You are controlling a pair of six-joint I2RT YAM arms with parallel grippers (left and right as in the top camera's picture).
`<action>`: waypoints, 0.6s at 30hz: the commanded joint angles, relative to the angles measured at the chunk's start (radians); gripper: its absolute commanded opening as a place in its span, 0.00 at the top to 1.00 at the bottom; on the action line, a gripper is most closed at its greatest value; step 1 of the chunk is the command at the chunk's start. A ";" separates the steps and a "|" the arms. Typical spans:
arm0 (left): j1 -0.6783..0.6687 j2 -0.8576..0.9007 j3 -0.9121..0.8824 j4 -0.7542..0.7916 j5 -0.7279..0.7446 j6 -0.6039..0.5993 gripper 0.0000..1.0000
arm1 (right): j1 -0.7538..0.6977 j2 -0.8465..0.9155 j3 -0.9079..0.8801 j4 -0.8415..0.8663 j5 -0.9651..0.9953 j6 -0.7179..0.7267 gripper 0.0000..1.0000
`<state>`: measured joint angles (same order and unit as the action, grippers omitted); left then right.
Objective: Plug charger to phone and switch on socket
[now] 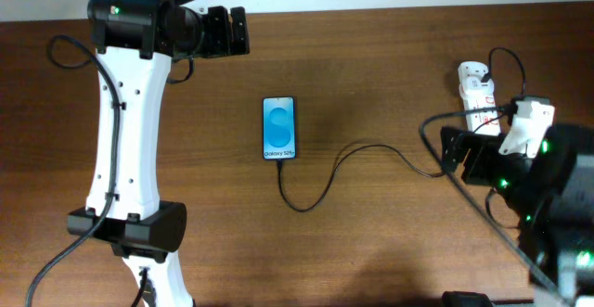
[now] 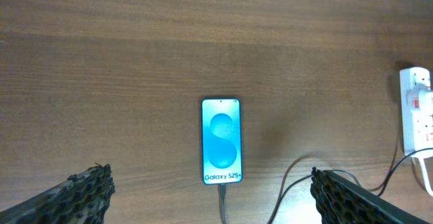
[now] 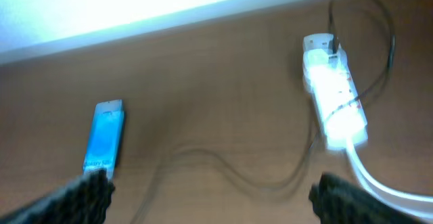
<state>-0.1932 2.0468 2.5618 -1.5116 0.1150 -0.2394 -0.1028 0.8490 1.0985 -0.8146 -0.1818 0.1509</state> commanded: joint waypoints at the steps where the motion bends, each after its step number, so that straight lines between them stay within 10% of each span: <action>1: 0.006 -0.016 0.001 0.001 -0.008 0.009 0.01 | 0.005 -0.264 -0.340 0.318 0.014 -0.016 0.02; 5: 0.006 -0.016 0.001 0.001 -0.008 0.009 0.01 | 0.005 -0.626 -0.805 0.746 0.020 -0.016 0.02; 18: 0.006 -0.016 0.001 0.001 -0.008 0.009 0.01 | 0.077 -0.840 -1.093 0.734 0.187 -0.012 0.02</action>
<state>-0.1932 2.0457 2.5618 -1.5108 0.1150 -0.2390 -0.0357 0.0166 0.0105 -0.0734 0.0002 0.1352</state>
